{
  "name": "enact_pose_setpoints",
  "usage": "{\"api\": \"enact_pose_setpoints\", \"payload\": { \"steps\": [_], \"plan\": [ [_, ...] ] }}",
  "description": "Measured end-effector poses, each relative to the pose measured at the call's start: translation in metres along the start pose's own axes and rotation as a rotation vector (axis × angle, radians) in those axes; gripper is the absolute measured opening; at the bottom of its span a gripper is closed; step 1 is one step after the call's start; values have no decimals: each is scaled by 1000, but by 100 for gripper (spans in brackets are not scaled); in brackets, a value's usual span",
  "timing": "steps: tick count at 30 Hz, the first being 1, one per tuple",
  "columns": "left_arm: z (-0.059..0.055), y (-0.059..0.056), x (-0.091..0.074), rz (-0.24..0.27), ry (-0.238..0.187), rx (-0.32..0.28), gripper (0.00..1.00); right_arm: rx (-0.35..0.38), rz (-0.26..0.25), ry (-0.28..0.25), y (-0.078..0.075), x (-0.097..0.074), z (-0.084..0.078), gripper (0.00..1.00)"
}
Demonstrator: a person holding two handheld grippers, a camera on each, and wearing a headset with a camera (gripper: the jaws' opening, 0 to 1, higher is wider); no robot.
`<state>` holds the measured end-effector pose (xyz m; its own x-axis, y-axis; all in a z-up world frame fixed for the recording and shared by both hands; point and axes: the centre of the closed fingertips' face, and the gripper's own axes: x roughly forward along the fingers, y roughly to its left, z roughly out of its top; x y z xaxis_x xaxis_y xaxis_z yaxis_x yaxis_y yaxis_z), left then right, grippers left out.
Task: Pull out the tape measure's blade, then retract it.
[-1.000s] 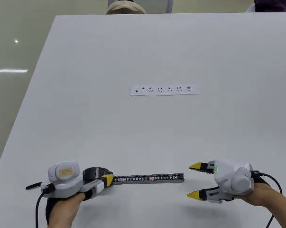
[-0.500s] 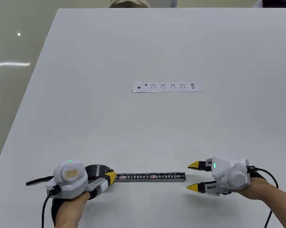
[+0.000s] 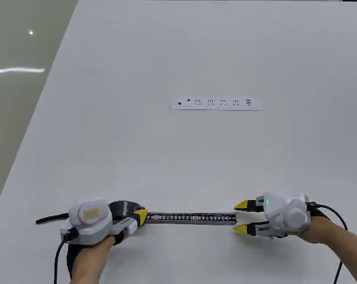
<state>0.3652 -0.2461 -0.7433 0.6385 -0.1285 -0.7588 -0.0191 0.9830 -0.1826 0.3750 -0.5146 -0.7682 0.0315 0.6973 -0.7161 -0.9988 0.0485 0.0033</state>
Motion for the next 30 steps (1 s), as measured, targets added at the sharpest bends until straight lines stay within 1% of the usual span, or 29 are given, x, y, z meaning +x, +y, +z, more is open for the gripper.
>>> {"api": "enact_pose_setpoints", "payload": {
  "steps": [2,10,12,13,14,17,21,26,28,30],
  "plan": [
    [0,1,1,3,-1,0,70,-6,5,1,0,2,-3,24],
    [-2,0,2,4,3,2,70,-27,31,-7,4,8,-5,21],
    [-2,0,2,5,2,3,70,-29,26,-11,2,8,-5,19],
    [-2,0,2,7,0,4,70,-27,23,-11,2,8,-6,15],
    [-1,-1,2,9,-3,4,70,-29,18,-17,1,8,-5,15],
    [-1,0,2,12,-8,6,70,-18,13,-24,1,8,-5,14],
    [0,2,3,29,-19,12,69,-2,8,-35,1,8,-4,13],
    [0,1,5,45,-32,8,68,1,10,-32,0,9,-5,13],
    [0,-1,5,50,-32,7,68,-2,10,-31,1,9,-5,13],
    [-2,-2,7,53,-23,10,68,-2,6,-30,0,9,-5,13]
  ]
}}
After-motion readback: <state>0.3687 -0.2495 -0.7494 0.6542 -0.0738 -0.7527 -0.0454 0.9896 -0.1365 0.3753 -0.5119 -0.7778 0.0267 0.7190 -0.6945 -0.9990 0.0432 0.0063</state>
